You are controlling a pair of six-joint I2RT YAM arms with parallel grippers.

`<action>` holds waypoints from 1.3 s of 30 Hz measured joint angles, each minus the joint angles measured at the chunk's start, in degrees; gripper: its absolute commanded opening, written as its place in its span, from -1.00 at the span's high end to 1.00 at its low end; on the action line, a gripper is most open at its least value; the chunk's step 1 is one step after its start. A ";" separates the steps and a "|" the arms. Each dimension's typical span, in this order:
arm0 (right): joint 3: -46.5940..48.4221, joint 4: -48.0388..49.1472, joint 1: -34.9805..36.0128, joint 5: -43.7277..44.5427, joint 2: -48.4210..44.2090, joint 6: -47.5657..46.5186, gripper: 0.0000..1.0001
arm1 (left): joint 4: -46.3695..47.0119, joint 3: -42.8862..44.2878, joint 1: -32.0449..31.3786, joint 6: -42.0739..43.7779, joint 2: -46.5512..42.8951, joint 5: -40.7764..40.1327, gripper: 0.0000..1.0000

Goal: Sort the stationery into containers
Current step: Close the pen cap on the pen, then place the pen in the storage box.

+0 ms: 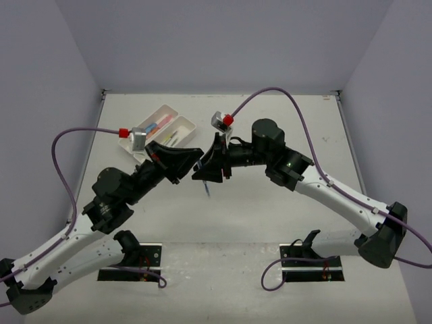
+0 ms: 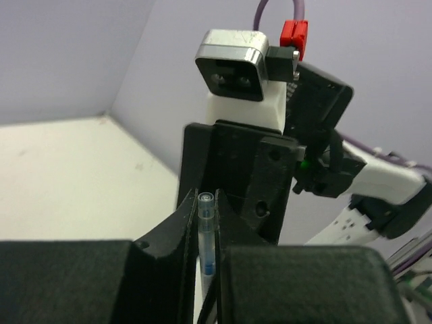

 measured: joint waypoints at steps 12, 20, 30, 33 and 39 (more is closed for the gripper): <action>-22.93 8.20 -2.90 13.24 -12.43 -0.32 -0.98 | -25.49 23.18 1.14 14.87 16.21 -12.04 1.00; -34.41 4.61 -5.78 40.71 -38.45 -0.91 -0.98 | -18.38 31.32 5.54 45.22 39.38 -34.63 1.00; -42.39 4.59 -6.26 49.20 -50.46 -2.88 -0.98 | -5.11 28.76 21.80 60.79 59.75 -32.33 1.00; -42.66 4.60 -6.26 49.15 -50.55 -3.12 -0.98 | -2.38 26.52 21.99 61.62 62.24 -31.77 1.00; -42.98 4.73 -6.26 48.86 -51.99 -3.19 -0.98 | -0.26 22.12 22.40 60.56 67.59 -30.30 0.34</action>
